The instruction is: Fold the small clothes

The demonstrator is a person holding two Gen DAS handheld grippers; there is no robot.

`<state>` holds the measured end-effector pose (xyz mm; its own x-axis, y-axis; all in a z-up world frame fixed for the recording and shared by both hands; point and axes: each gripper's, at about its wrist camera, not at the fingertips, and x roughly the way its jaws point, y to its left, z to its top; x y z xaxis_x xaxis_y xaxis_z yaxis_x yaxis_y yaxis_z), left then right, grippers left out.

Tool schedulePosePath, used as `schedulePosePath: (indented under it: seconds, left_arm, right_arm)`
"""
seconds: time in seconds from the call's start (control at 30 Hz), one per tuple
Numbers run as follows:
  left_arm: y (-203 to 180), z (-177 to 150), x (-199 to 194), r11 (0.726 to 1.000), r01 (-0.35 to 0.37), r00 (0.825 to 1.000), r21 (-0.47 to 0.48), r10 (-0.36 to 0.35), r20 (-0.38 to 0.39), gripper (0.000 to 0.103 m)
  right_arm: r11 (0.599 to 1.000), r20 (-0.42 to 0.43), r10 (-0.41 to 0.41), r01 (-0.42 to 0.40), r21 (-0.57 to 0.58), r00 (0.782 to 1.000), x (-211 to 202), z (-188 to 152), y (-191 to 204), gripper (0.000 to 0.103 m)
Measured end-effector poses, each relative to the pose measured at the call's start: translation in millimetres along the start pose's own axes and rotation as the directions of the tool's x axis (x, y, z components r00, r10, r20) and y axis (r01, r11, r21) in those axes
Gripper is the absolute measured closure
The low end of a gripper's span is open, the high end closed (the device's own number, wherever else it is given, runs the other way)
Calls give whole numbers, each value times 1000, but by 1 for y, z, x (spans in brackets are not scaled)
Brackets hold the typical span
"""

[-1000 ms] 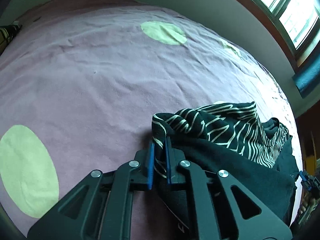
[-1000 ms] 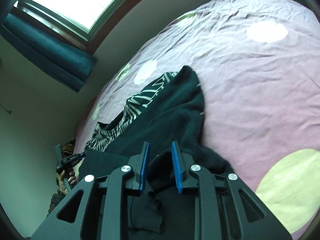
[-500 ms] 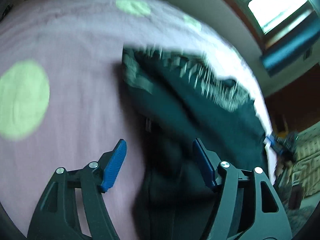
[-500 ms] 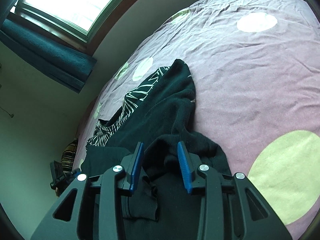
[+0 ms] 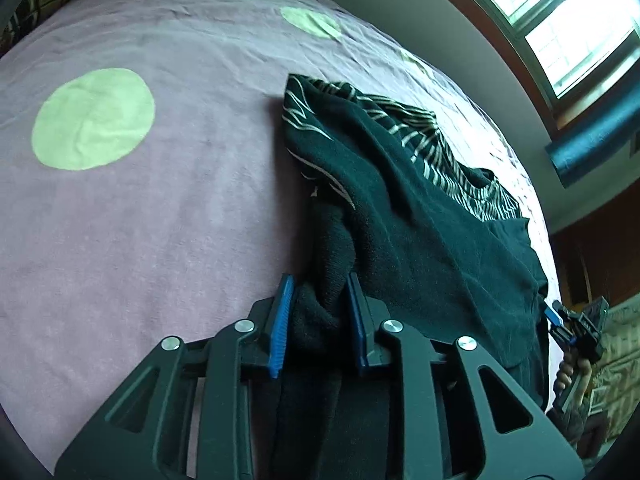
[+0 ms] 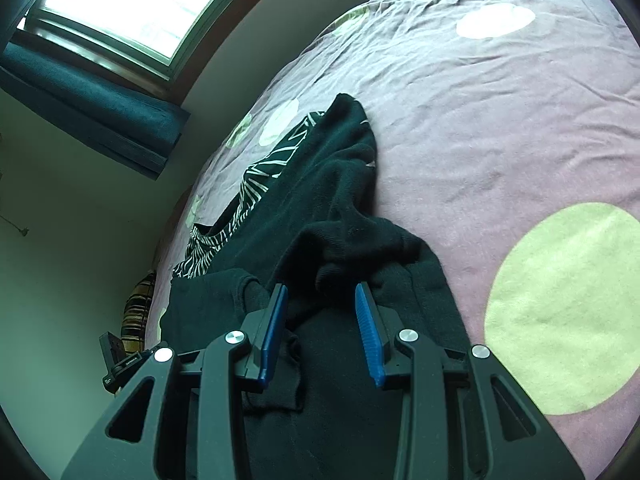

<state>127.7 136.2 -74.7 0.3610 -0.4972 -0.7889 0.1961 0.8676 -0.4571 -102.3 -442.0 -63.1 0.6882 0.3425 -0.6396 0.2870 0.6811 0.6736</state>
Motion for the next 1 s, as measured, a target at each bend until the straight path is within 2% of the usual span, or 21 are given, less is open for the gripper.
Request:
schedulePosePath:
  seconds: [0.13, 0.27, 0.3, 0.43, 0.57, 0.67, 0.73, 0.77, 0.83, 1.0]
  left_arm:
    - [15, 2, 9, 999, 33, 999, -37, -34, -15, 78]
    - [42, 4, 11, 977, 154, 988, -147, -154, 9, 78]
    - [44, 3, 11, 976, 164, 986, -146, -165, 11, 78]
    - [31, -1, 1, 986, 141, 990, -85, -138, 31, 73]
    - [24, -17, -12, 994, 89, 995, -64, -87, 45, 61]
    - [27, -29, -25, 990, 106, 993, -89, -101, 56, 58]
    - [26, -38, -36, 993, 96, 994, -71, -92, 61, 55]
    - [25, -45, -44, 995, 83, 995, -50, -80, 60, 49]
    - [26, -58, -53, 995, 89, 995, -39, -87, 51, 42]
    - [37, -105, -77, 987, 144, 989, -68, -145, -10, 40]
  right_arm:
    - [1000, -1, -2, 2, 9, 1000, -2, 1, -6, 67]
    - [1000, -1, 10, -10, 23, 1000, -4, 0, -10, 67]
    - [1000, -2, 13, -13, 24, 1000, -6, 0, -11, 67]
    - [1000, -15, 17, -16, 26, 1000, -13, -3, -14, 67]
    - [1000, -6, 10, -10, 21, 1000, -25, -11, -16, 67]
    - [1000, -14, 0, 1, 18, 1000, -35, -18, -19, 67]
    - [1000, -18, -15, 16, 5, 1000, -42, -22, -20, 67]
    - [1000, -19, -23, 23, 1, 1000, -46, -23, -21, 63]
    - [999, -22, -41, 41, -9, 999, -56, -29, -25, 61]
    - [997, -71, -66, 63, -42, 995, -77, -51, -34, 61]
